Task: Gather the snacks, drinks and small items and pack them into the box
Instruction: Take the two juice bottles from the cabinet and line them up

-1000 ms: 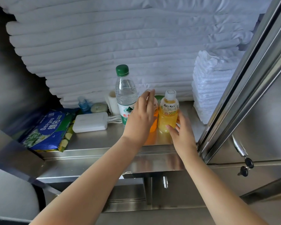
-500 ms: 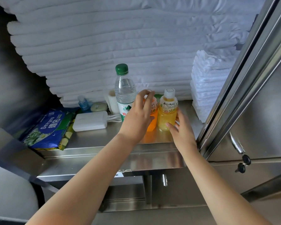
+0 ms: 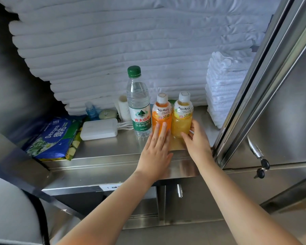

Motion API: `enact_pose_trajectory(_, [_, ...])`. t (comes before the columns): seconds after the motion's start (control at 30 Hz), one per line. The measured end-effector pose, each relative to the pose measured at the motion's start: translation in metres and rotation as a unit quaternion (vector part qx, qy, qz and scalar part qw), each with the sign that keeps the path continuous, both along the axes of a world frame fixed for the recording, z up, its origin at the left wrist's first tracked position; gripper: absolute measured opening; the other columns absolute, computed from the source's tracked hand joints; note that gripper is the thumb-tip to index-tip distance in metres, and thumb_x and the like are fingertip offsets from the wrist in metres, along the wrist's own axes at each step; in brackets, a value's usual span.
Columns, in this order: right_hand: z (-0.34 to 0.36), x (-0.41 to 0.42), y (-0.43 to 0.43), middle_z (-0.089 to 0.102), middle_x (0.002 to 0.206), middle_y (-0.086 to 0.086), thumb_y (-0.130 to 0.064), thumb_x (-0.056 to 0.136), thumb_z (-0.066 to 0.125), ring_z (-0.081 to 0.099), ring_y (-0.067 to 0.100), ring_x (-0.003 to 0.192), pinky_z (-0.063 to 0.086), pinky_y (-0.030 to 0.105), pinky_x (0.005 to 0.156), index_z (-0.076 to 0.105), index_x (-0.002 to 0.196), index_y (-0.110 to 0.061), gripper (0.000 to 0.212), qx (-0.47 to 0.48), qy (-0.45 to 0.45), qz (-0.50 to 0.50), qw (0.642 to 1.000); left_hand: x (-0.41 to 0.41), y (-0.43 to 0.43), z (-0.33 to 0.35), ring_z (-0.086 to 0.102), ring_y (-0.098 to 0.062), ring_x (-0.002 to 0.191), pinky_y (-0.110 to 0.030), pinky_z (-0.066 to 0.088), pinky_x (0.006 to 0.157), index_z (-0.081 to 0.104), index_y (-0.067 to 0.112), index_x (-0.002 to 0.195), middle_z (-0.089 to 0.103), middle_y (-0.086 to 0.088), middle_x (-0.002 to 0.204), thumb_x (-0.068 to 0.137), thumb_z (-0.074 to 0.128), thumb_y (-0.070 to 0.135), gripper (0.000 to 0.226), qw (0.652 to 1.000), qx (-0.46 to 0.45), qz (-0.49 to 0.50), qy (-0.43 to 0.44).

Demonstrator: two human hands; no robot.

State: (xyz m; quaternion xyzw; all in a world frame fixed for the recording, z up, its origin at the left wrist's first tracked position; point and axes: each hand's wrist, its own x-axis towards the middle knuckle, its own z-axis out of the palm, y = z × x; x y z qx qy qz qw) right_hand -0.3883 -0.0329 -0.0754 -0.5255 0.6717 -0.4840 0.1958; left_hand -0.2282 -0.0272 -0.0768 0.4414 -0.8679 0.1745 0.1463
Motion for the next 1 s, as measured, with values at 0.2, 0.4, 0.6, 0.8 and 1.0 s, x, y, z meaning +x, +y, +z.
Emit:
enact_pose_trajectory(0.2, [0.000, 0.004, 0.006, 0.050, 0.133, 0.003, -0.024, 0.089, 0.063, 0.051, 0.015, 0.120, 0.044, 0.039, 0.101, 0.035, 0.140, -0.015, 0.059, 0.009, 0.031, -0.009, 0.999, 0.009, -0.007, -0.010, 0.013, -0.031, 0.142, -0.046, 0.021, 0.113, 0.022, 0.005, 0.147, 0.013, -0.014, 0.155, 0.090, 0.052, 0.041, 0.073, 0.999, 0.019, -0.018, 0.024])
enact_pose_trajectory(0.4, [-0.024, 0.024, 0.037, 0.054, 0.125, 0.006, -0.026, 0.091, 0.057, 0.044, 0.020, 0.121, 0.041, 0.031, 0.098, 0.027, 0.144, -0.004, 0.064, -0.018, 0.194, -0.083, 0.977, 0.032, 0.002, -0.034, 0.035, -0.029, 0.136, -0.043, 0.027, 0.110, 0.035, 0.011, 0.143, 0.036, -0.011, 0.148, 0.092, 0.046, 0.039, 0.060, 0.998, 0.049, -0.009, 0.025])
enact_pose_trajectory(0.6, [-0.037, 0.031, 0.053, 0.055, 0.131, 0.011, -0.024, 0.090, 0.058, 0.041, 0.031, 0.130, 0.040, 0.042, 0.106, 0.054, 0.120, -0.006, 0.035, -0.022, 0.327, -0.066, 0.942, 0.033, 0.000, -0.039, 0.043, -0.031, 0.130, -0.046, 0.035, 0.107, 0.047, 0.009, 0.136, 0.047, -0.012, 0.140, 0.086, 0.060, 0.027, 0.055, 0.993, 0.051, -0.038, 0.098])
enact_pose_trajectory(0.8, [-0.032, 0.023, 0.064, 0.039, 0.147, 0.009, -0.027, 0.095, 0.051, 0.026, 0.027, 0.140, 0.026, 0.039, 0.113, 0.043, 0.137, -0.009, 0.047, 0.038, 0.374, -0.012, 0.926, 0.035, 0.021, -0.043, 0.032, -0.031, 0.136, -0.048, 0.021, 0.113, 0.038, 0.008, 0.142, 0.039, -0.012, 0.146, 0.086, 0.061, 0.026, 0.063, 0.989, 0.080, -0.017, 0.125])
enact_pose_trajectory(1.0, [-0.044, 0.013, 0.127, 0.027, 0.153, 0.002, -0.036, 0.097, 0.044, 0.021, 0.017, 0.142, 0.023, 0.031, 0.115, 0.032, 0.144, -0.015, 0.052, 0.099, 0.330, 0.041, 0.938, 0.017, 0.064, -0.052, 0.011, -0.035, 0.142, -0.050, 0.018, 0.113, 0.025, 0.010, 0.147, 0.018, -0.016, 0.154, 0.092, 0.051, 0.034, 0.065, 0.982, 0.154, 0.010, 0.113])
